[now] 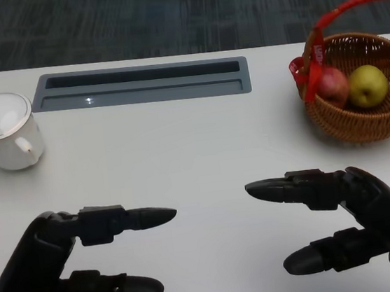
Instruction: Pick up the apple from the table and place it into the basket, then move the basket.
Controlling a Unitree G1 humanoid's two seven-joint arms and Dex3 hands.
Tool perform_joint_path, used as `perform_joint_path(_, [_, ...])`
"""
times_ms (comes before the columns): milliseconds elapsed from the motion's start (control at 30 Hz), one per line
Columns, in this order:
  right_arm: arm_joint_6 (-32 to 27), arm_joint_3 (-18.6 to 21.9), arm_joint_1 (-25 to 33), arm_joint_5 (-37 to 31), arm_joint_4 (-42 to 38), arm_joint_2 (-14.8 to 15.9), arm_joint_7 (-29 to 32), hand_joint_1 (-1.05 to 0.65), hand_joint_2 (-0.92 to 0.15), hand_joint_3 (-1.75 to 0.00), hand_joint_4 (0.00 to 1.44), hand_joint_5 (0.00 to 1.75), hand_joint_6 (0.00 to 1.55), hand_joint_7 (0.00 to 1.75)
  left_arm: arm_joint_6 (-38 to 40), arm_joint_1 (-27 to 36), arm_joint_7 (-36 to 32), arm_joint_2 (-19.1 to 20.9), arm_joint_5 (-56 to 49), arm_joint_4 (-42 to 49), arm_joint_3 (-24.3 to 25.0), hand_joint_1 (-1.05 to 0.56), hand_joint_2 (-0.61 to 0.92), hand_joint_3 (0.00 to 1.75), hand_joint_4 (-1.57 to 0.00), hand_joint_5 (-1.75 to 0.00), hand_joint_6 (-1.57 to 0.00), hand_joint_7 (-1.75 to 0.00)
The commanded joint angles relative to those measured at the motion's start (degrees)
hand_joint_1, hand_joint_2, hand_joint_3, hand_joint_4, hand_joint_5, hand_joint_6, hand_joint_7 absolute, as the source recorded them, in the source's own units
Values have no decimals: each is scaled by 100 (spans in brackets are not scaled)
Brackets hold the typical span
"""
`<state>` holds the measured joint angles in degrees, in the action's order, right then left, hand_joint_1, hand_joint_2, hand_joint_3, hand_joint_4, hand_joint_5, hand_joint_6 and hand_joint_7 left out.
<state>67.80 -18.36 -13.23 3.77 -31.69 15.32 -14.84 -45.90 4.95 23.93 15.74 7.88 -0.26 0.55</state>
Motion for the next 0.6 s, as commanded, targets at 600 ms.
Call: perform_joint_path(600, [-251, 539, -105, 445, -362, -571, -864, -36, -78, 0, 75, 0, 70, 0, -68, -81, -18, 8, 164, 6, 71, -39, 70, 0, -99, 0, -93, 0])
